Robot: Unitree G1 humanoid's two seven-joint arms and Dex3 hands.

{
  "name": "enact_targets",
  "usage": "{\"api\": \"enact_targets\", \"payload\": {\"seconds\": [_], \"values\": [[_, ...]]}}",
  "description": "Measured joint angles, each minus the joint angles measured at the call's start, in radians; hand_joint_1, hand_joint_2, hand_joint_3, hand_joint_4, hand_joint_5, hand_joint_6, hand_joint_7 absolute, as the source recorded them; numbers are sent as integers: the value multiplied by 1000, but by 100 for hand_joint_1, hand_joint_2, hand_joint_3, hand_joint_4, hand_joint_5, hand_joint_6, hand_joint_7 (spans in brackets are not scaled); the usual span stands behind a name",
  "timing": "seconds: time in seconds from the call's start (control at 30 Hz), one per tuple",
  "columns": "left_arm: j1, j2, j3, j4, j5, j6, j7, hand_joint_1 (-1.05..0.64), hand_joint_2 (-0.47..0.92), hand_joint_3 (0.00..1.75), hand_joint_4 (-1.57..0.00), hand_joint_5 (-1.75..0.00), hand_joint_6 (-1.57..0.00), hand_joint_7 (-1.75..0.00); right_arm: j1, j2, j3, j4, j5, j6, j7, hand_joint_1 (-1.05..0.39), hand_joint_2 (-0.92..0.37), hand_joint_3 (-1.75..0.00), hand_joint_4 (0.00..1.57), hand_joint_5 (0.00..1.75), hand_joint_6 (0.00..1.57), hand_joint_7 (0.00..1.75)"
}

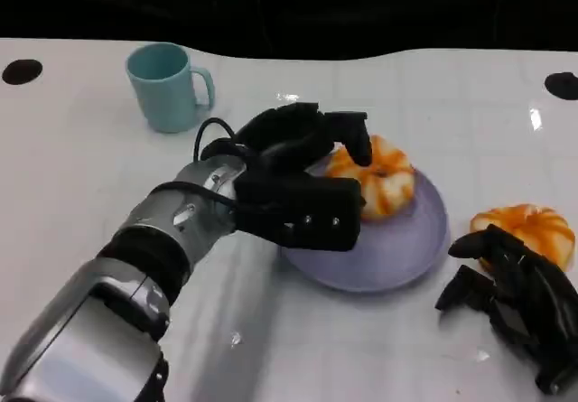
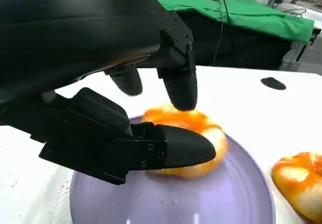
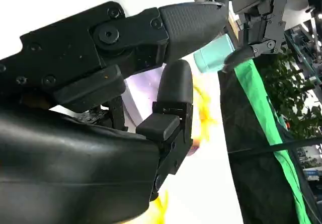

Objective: Grasp the bread from the table and place it into the plate.

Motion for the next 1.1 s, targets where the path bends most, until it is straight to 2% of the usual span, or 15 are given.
{"api": "enact_targets", "payload": {"seconds": [0.13,0.17,0.23,0.37,0.43,0.53,0.67,0.7,0.8,0.87,0.97,1.1], "values": [[0,4,0,0,0,0,-16,-86,92,51,-31,-134,-28,-75,1,1,2,-3,-1,1,-9,-54,-92,-21,65,156,60,126],[0,4,0,0,0,0,-20,-86,92,51,-30,-134,-28,-74,1,1,2,-3,1,2,-8,-54,-92,-21,65,156,60,126],[0,5,0,0,0,0,-28,-86,92,52,-32,-131,-31,-60,1,1,1,-3,3,4,-6,-55,-92,-20,66,157,62,126],[0,9,0,0,1,0,-33,-88,92,54,-27,-128,-35,-56,0,1,2,-4,4,8,-5,-55,-92,-20,65,157,60,125],[0,12,-1,0,2,-1,-33,-87,92,54,-24,-127,-38,-57,0,1,2,-4,3,6,-5,-55,-92,-21,65,157,60,126],[10,21,18,-15,-9,-28,-21,-81,92,49,-22,-135,-33,-78,1,1,2,-4,2,5,-4,-55,-92,-19,64,157,59,127],[34,22,64,-40,-59,-88,16,-80,92,48,-22,-137,-31,-82,2,1,2,-8,4,11,-3,-55,-92,-18,63,158,59,127],[35,23,67,-41,-62,-91,17,-76,92,46,-19,-135,-27,-88,2,1,2,-8,4,12,-3,-55,-92,-20,64,158,60,127],[101,19,163,-83,-213,-164,-43,-72,92,44,-16,-133,-22,-95,3,3,3,-9,1,7,-6,-54,-92,-22,65,157,60,128],[143,16,217,-113,-304,-187,-108,-67,92,38,-23,-126,-24,-84,3,3,3,-8,1,4,-7,-55,-92,-22,63,157,59,128],[217,5,304,-204,-489,-167,-264,-66,92,33,-37,-114,-36,-63,4,2,1,-8,3,6,-2,-55,-92,-20,64,157,60,128],[313,-13,382,-340,-674,-54,-422,-59,92,35,-48,-111,-46,-56,3,1,0,-8,3,11,-2,-55,-92,-21,66,157,61,128]]}}
